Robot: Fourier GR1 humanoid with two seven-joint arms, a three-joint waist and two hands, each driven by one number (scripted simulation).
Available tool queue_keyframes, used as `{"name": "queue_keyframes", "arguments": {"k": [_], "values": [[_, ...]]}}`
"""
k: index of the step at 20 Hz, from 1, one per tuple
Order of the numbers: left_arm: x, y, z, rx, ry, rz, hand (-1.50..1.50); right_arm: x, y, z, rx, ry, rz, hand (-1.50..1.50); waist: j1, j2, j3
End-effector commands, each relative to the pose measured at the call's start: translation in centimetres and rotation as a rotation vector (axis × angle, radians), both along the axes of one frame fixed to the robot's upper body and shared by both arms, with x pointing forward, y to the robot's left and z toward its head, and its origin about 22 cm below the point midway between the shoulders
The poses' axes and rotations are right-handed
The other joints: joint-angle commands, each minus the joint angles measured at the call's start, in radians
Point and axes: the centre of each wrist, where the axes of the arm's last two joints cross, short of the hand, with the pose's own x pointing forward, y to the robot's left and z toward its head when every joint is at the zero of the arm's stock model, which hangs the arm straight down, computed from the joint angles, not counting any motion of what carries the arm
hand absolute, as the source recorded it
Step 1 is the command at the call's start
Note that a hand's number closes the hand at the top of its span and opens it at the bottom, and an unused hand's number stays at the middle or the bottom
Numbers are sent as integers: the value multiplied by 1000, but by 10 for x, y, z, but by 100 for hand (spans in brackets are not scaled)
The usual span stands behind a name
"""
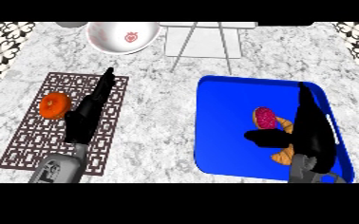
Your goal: Pick the cupcake from the tray and place it in the tiered shelf
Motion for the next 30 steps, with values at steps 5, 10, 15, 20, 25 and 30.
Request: {"name": "queue_keyframes", "arguments": {"k": [5,10,15,20,25,30], "values": [[13,-2,3,8,-9,5,0,12,-4,-2,8,145,-82,-150,-4,1,0],[0,-7,-9,11,-10,8,0,25,-4,-17,-1,138,-107,-150,1,1,0],[-6,-6,1,7,-7,13,0,24,0,-25,-7,169,-99,-150,2,0,0],[7,-7,3,5,13,13,0,27,-10,-41,-25,184,-105,-150,0,1,0],[7,-6,5,-15,2,1,0,31,-7,-62,23,160,-98,-150,1,1,0],[7,5,5,-4,0,-13,0,17,-3,-82,1,198,-77,-150,-1,1,0]]}}
